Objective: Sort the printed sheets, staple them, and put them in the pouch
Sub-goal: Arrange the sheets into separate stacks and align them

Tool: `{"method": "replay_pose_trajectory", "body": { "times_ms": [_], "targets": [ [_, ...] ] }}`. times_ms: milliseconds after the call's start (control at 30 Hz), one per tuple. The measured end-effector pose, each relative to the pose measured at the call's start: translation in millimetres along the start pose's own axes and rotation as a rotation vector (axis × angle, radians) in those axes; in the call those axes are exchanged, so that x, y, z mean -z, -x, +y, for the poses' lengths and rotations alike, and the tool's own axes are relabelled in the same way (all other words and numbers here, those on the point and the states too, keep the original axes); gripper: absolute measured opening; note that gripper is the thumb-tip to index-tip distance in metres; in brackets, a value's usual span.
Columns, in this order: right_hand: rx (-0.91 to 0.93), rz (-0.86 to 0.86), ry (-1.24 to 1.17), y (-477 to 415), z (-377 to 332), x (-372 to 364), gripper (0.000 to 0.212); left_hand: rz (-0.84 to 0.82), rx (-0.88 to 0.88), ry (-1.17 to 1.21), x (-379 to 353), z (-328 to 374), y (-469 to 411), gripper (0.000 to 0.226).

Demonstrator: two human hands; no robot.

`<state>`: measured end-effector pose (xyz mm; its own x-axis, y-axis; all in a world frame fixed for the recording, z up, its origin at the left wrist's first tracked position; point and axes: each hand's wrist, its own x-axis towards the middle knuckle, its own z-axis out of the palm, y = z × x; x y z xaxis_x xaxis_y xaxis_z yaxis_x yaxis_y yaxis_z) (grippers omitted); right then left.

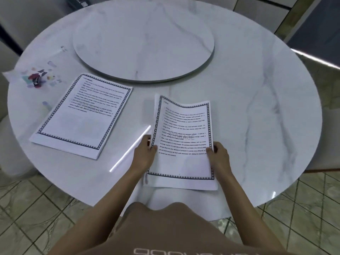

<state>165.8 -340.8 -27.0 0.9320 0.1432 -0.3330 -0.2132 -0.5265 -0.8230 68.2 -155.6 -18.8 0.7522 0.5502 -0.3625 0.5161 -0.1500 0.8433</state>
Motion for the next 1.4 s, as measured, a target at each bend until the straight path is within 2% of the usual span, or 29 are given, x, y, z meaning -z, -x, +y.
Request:
{"method": "replay_pose_trajectory", "body": {
  "times_ms": [167,333,433,500,667,967,1100,1233,1400],
  "targets": [
    [0.138,0.058,-0.111,-6.4,-25.0,4.6,0.01,0.134,-0.198,0.08,7.2,25.8,-5.1,0.024],
    [0.345,0.09,-0.223,-11.6,-52.4,10.0,0.006,0.265,-0.365,0.199,17.6,56.2,-8.0,0.016],
    [0.371,0.079,-0.307,-5.2,-55.8,6.5,0.009,0.284,-0.412,0.228,15.8,56.7,-2.6,0.015],
    [0.377,0.037,-0.351,3.8,-53.3,1.0,0.026,0.264,-0.392,0.233,9.5,47.4,2.4,0.017],
    [0.29,-0.021,-0.359,12.5,-39.4,-9.2,0.039,0.239,-0.306,0.213,-0.9,27.7,7.0,0.026],
    [0.288,-0.031,-0.372,8.6,-39.1,-11.2,0.025,0.267,-0.302,0.132,2.1,23.9,0.1,0.013],
    [0.318,0.009,-0.258,5.7,-44.4,-2.7,0.025,0.255,-0.342,0.083,3.8,25.8,5.4,0.012],
    [0.213,0.031,-0.121,-3.8,-37.6,9.1,0.022,0.184,-0.23,-0.017,0.3,25.7,0.6,0.023],
    [0.086,0.038,0.066,-9.8,-14.9,13.6,0.02,0.031,-0.031,-0.179,-13.9,15.0,-3.6,0.026]
  ]
}}
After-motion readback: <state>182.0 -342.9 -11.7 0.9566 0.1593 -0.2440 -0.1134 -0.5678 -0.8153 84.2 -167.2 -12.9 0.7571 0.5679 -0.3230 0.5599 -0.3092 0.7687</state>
